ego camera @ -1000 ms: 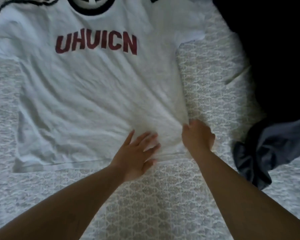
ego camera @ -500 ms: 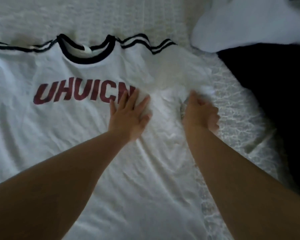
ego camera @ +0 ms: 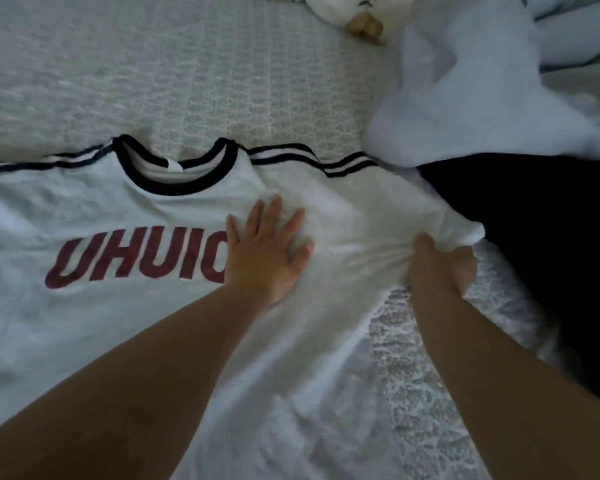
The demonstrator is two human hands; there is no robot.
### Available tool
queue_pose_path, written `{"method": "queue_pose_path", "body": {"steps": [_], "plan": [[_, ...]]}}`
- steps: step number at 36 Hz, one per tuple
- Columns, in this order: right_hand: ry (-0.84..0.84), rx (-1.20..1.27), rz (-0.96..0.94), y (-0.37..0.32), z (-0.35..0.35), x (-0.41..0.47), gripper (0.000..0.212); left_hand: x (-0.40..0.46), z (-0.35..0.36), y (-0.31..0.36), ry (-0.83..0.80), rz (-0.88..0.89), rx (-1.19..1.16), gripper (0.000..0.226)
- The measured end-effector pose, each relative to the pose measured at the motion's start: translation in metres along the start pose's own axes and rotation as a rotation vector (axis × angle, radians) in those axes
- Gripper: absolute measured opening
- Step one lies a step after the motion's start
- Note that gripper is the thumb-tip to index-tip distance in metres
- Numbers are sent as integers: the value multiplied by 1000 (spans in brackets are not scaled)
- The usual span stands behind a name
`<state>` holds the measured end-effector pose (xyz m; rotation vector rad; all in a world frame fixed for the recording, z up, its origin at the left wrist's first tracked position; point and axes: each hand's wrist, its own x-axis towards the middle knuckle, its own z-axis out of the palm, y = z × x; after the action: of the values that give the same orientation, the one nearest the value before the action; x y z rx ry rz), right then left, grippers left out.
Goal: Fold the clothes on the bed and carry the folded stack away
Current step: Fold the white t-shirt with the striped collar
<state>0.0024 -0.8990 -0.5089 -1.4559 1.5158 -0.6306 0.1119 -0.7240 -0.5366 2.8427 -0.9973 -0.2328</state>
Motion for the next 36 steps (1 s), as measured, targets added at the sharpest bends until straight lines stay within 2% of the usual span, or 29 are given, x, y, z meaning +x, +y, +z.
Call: {"method": "queue_pose_path", "body": {"steps": [4, 7, 9, 11, 14, 16, 18, 19, 21, 24, 26, 27, 29, 30, 33, 36], "plan": [[-39, 20, -2, 1, -4, 3, 51, 17, 3, -3, -55, -16, 34, 71], [-74, 48, -1, -9, -5, 0, 50, 32, -11, 4, -215, -86, 3, 72], [-122, 65, -71, -19, -4, -9, 52, 39, -31, 13, -336, -131, -115, 71], [-187, 22, -203, -35, 3, -25, 53, 38, -55, 15, -390, -184, -389, 71], [-358, -145, -455, -58, 18, -61, 54, 18, -86, 2, -375, -275, -1176, 89], [-526, -269, -641, -67, 28, -93, 54, 1, -98, -16, -266, -350, -1597, 88], [-692, -354, -830, -70, 38, -127, 47, -16, -103, -41, -161, -426, -1836, 78], [-769, -392, -914, -69, 43, -142, 43, -25, -103, -54, -122, -416, -1868, 74], [-911, -502, -1051, -63, 53, -167, 45, -42, -98, -76, -80, -402, -1797, 62], [-1013, -724, -1136, -49, 60, -183, 59, -56, -83, -95, -63, -645, -1472, 38], [-982, -793, -1147, -41, 58, -180, 58, -56, -73, -100, -72, -740, -1238, 42], [-955, -784, -1129, -38, 56, -178, 56, -54, -71, -101, -105, -722, -1105, 43], [-889, -762, -1081, -30, 48, -171, 53, -48, -71, -105, -136, -645, -790, 28], [-851, -785, -1068, -26, 44, -167, 53, -44, -72, -108, -71, -634, -689, 27], [-746, -924, -1025, -13, 31, -156, 46, -41, -81, -116, 194, -630, -594, 31], [-701, -981, -938, -2, 14, -151, 36, -51, -78, -115, 249, -732, -747, 48]]}}
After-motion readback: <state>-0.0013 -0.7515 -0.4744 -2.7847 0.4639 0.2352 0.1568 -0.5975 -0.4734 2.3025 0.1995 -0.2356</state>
